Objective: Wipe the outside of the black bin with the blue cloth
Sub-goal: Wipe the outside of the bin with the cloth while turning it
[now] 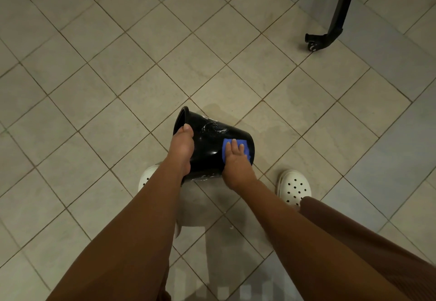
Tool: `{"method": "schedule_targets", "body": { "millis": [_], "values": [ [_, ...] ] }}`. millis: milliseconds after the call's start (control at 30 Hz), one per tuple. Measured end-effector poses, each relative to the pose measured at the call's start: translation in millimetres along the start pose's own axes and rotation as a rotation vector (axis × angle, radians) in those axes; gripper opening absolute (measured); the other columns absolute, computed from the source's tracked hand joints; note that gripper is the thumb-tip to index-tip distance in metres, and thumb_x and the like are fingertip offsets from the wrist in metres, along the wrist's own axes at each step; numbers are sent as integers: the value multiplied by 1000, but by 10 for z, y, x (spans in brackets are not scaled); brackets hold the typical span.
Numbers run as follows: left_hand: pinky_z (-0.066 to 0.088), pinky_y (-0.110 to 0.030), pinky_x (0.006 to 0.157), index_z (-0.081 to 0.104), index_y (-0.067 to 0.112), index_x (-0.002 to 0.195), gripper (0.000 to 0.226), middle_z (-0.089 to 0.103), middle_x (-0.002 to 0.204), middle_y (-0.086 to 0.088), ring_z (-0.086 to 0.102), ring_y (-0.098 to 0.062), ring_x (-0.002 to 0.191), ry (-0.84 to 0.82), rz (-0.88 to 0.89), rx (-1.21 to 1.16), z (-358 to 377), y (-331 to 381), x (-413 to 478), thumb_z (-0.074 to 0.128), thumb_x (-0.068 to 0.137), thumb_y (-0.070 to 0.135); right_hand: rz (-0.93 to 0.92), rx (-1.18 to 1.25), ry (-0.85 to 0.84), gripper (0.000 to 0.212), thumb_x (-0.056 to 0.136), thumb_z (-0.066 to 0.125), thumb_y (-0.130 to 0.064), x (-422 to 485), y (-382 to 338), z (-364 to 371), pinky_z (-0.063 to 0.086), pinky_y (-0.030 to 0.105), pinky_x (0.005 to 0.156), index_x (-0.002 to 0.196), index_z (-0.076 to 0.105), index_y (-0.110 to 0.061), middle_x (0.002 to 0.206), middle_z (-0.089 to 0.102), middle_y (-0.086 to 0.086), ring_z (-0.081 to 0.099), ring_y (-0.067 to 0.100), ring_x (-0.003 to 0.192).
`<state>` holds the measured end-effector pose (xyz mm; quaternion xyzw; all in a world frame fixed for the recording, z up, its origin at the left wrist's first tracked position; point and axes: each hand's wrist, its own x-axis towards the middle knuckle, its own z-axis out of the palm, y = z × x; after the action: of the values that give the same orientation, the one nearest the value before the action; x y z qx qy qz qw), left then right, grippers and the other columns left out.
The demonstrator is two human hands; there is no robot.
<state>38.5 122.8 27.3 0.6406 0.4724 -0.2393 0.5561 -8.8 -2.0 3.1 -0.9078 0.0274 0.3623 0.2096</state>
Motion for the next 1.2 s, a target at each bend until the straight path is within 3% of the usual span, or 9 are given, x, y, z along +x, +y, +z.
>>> {"method": "schedule_targets", "body": {
  "millis": [167, 333, 433, 667, 800, 933, 1200],
  "values": [
    [41, -56, 106, 44, 24, 144, 48, 52, 137, -13, 51, -34, 123, 13, -19, -7, -20, 2, 9, 32, 103, 47, -102, 4, 30, 87, 86, 53, 4, 52, 18, 27, 5, 44, 116, 150, -3, -14, 158, -9, 7, -9, 28, 144],
    [40, -55, 108, 43, 27, 145, 47, 51, 140, -12, 49, -35, 126, -31, -5, -5, -3, 5, -10, 33, 103, 46, 95, 123, -23, 102, 78, 65, 3, 109, 190, -50, 11, 46, 117, 149, -6, -11, 157, -11, 9, -8, 30, 144],
    [40, -55, 108, 43, 26, 146, 47, 50, 140, -12, 50, -35, 125, -48, 5, 15, -8, 2, -2, 33, 103, 44, 132, 170, 2, 94, 83, 61, 1, 33, 83, 20, 11, 45, 117, 149, -6, -10, 157, -11, 11, -7, 31, 144],
    [43, -55, 105, 47, 25, 140, 47, 56, 131, -12, 54, -32, 119, 7, 3, -36, -17, -17, 13, 34, 102, 48, -102, 84, 81, 84, 89, 50, 1, 38, 69, 109, 5, 44, 119, 149, -6, -13, 158, -12, 7, -13, 25, 144],
    [37, -54, 110, 44, 23, 145, 49, 50, 141, -12, 48, -33, 127, 19, 2, -31, -12, -21, 24, 34, 103, 46, 26, 161, 32, 95, 83, 60, 2, 87, 226, 37, 9, 44, 118, 149, -7, -11, 157, -13, 9, -12, 28, 144],
    [35, -55, 112, 42, 24, 146, 49, 47, 145, -11, 45, -35, 131, 14, 18, 5, 5, -17, 33, 33, 102, 45, 121, 214, 23, 89, 86, 55, 2, 62, 136, 57, 11, 44, 117, 148, -7, -7, 156, -13, 13, -9, 32, 144],
    [39, -53, 109, 49, 21, 139, 44, 54, 133, -11, 50, -33, 122, 31, 6, -31, -23, -16, 38, 36, 102, 42, -66, 174, 83, 89, 85, 55, 4, 106, 160, 73, 8, 42, 118, 150, -2, -12, 158, -9, 6, -11, 25, 144]
  ]
}}
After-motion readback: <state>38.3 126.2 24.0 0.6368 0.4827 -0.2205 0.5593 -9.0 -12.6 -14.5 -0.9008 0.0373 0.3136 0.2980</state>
